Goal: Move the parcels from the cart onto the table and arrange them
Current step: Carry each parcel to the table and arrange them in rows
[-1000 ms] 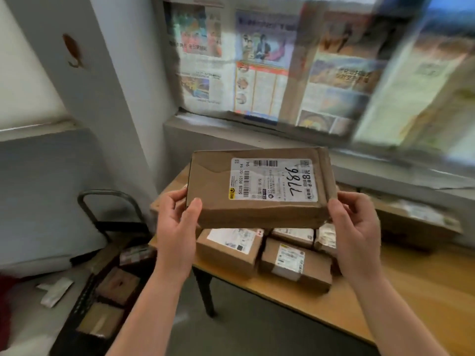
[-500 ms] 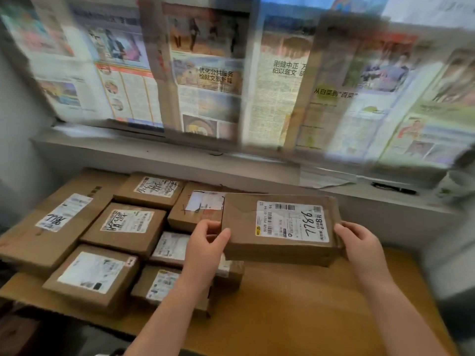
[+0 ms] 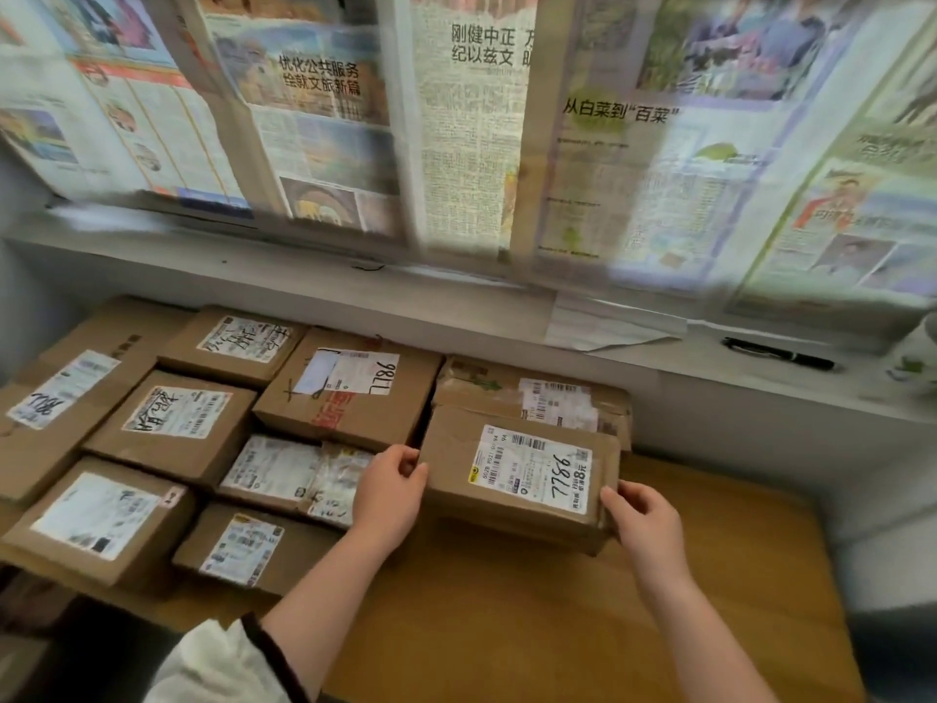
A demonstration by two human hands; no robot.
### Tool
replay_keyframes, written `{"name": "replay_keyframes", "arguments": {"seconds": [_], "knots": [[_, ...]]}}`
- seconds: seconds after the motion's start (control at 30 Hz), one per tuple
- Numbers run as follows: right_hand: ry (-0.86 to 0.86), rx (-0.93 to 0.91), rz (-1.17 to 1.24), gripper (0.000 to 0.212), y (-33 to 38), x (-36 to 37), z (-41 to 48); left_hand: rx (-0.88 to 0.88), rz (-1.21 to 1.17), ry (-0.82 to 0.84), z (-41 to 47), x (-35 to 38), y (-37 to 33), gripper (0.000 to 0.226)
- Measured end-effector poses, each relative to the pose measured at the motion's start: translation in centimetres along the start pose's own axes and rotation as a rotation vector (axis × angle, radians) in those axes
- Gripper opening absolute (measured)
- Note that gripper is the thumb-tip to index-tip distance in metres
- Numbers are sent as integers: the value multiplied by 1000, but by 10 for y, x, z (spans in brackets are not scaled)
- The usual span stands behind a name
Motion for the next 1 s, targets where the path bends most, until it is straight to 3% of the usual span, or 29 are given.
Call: {"name": "replay_keyframes", "arguments": {"seconds": [0.27,0.8,0.93,1.0], "knots": [[36,78,2,14,-27,22,15,-84,-11,-163,1,3,16,24],[29,75,-110,12,-38,34,22,9,209,-162,16,10,18,24],[0,52,-160,26,-32,36,16,18,190,-126,17,9,19,20],[-69,-68,-240,39,-18,37,6,45,101,-131,14,4,16,16]]}}
Point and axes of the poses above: each hand's wrist, its own z-axis towards the middle knuckle, its own x-axis out of the palm, y = z × x, the point moved 6 cm from there along z, towards the middle knuckle, and after that the axes turned 7 degrees about -y, right-handed, at the moved point
